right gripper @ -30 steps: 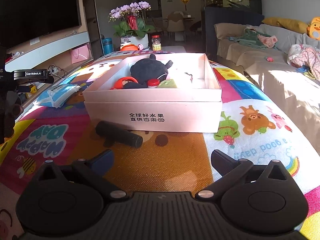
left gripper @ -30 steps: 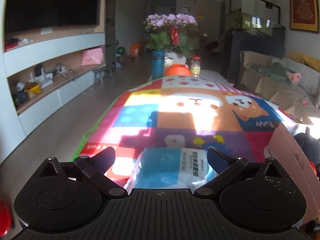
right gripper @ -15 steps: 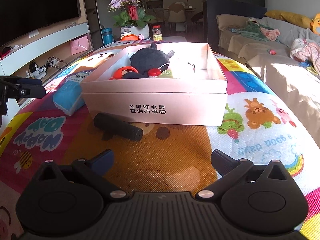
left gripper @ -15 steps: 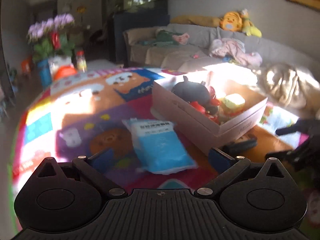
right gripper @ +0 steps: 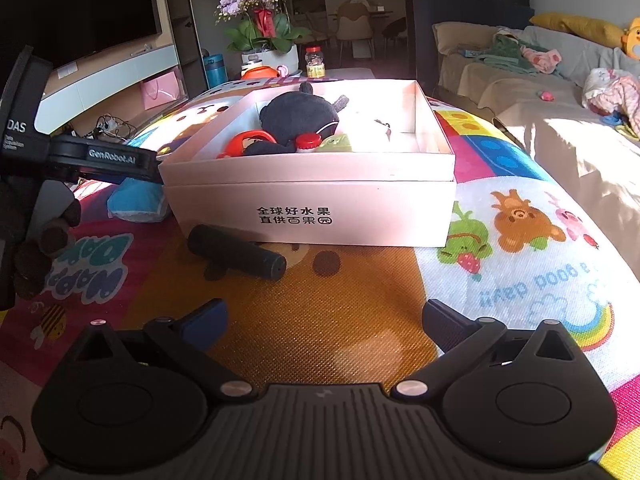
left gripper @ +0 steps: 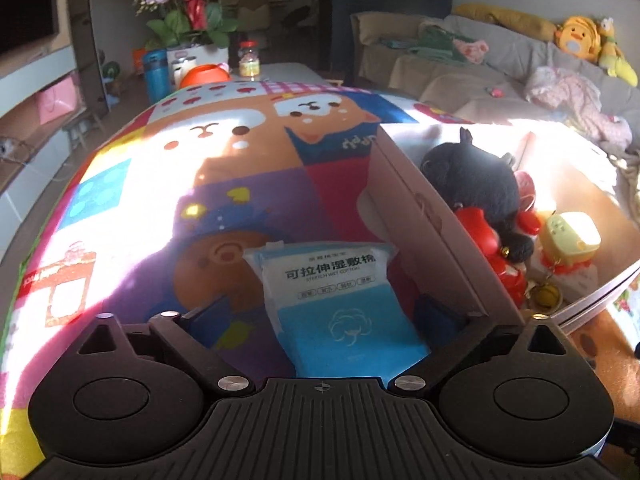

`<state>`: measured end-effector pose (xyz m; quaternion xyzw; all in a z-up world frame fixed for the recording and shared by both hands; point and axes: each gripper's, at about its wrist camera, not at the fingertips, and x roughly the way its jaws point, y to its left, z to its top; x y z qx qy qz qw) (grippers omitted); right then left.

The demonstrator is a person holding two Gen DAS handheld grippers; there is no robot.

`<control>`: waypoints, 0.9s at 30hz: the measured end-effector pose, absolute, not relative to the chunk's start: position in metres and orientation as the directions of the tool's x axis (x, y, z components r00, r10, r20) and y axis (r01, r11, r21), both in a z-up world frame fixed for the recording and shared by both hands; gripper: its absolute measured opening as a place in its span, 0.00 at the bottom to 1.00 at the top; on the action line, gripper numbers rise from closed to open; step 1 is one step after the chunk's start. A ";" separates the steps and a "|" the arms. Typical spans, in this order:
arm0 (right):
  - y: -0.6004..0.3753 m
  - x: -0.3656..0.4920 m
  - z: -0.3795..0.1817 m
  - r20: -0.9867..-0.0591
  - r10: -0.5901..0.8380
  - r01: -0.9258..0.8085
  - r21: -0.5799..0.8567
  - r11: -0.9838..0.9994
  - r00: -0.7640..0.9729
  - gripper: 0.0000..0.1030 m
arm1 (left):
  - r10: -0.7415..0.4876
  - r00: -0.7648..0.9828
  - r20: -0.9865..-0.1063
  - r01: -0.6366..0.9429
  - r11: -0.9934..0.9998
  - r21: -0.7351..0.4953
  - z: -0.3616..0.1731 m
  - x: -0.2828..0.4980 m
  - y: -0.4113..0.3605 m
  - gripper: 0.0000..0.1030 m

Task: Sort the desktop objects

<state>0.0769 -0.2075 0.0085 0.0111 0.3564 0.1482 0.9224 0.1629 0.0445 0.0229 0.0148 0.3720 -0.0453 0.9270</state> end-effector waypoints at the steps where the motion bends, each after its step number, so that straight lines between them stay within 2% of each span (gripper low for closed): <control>1: -0.208 0.077 0.008 -0.654 0.284 -0.265 0.130 0.955 0.702 1.00 | -0.074 0.713 -0.697 0.097 0.995 -0.006 0.022 0.162 0.045 0.80; 2: -0.209 0.077 0.008 -0.654 0.287 -0.265 0.135 0.955 0.700 1.00 | -0.066 0.708 -0.703 0.096 0.995 0.003 0.022 0.160 0.045 0.66; 3: -0.209 0.078 0.008 -0.654 0.289 -0.264 0.139 0.954 0.699 1.00 | -0.053 0.709 -0.703 0.093 0.996 0.019 0.021 0.158 0.045 0.61; 9: -0.212 0.077 0.009 -0.646 0.297 -0.258 0.157 0.953 0.704 1.00 | -0.051 0.716 -0.696 0.103 0.994 0.033 0.019 0.134 0.049 0.55; 13: -0.220 0.074 0.014 -0.610 0.285 -0.221 0.179 0.959 0.740 1.00 | -0.142 0.707 -0.693 0.152 0.987 -0.047 0.020 0.093 0.049 0.55; 17: -0.233 0.068 0.029 -0.464 0.288 -0.234 0.172 0.957 0.838 1.00 | -0.218 0.707 -0.673 0.213 0.973 -0.092 0.018 0.044 0.045 0.61; 18: -0.234 0.072 0.033 -0.451 0.284 -0.237 0.158 0.959 0.846 1.00 | -0.252 0.699 -0.670 0.233 0.965 -0.120 0.017 0.035 0.045 0.63; 20: -0.235 0.087 0.042 -0.457 0.255 -0.214 0.142 0.967 0.852 1.00 | -0.295 0.693 -0.658 0.268 0.952 -0.145 0.016 0.022 0.043 0.66; 23: -0.239 0.114 0.047 -0.480 0.212 -0.139 0.184 0.973 0.851 1.00 | -0.283 0.720 -0.634 0.300 0.950 -0.084 0.016 0.009 0.035 0.79; 27: -0.229 0.142 0.042 -0.542 0.279 -0.142 0.281 0.949 0.793 1.00 | -0.268 0.741 -0.616 0.291 0.955 -0.065 0.016 0.010 0.036 0.90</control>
